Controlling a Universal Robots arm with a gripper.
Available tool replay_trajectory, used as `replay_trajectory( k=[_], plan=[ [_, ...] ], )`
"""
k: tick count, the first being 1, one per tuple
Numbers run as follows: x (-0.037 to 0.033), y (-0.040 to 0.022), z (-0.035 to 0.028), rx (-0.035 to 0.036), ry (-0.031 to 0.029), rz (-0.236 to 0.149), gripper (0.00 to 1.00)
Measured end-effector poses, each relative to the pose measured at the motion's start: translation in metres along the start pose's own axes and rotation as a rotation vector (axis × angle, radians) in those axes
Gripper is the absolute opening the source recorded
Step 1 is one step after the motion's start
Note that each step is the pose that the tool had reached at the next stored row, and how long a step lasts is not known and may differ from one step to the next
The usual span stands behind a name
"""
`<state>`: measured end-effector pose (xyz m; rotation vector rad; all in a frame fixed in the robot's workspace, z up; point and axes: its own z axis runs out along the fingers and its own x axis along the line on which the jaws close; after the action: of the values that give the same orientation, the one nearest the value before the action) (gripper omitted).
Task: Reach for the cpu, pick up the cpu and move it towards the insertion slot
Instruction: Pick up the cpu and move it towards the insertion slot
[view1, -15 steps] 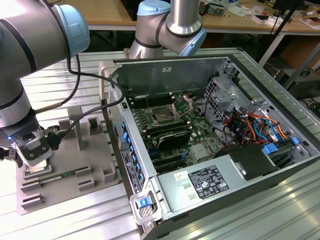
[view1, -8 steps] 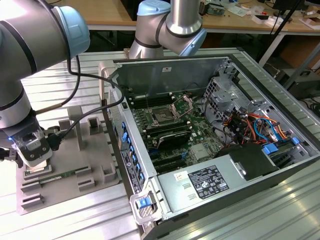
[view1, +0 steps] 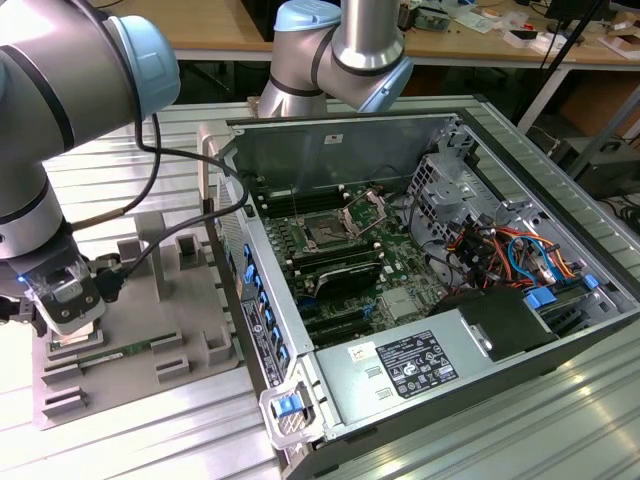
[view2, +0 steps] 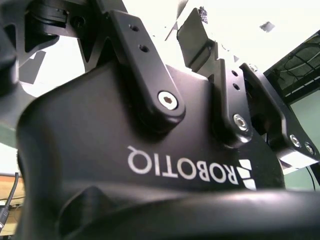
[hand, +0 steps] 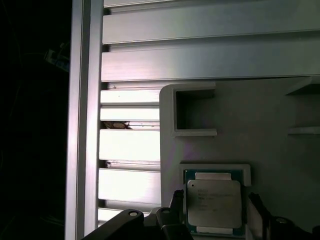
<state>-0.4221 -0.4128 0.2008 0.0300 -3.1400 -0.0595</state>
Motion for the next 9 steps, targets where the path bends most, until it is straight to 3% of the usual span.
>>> replay_trajectory(
  k=[9],
  plan=[
    [0.0,-0.0001,0.0024,0.0,0.0,0.0,0.6]
  ],
)
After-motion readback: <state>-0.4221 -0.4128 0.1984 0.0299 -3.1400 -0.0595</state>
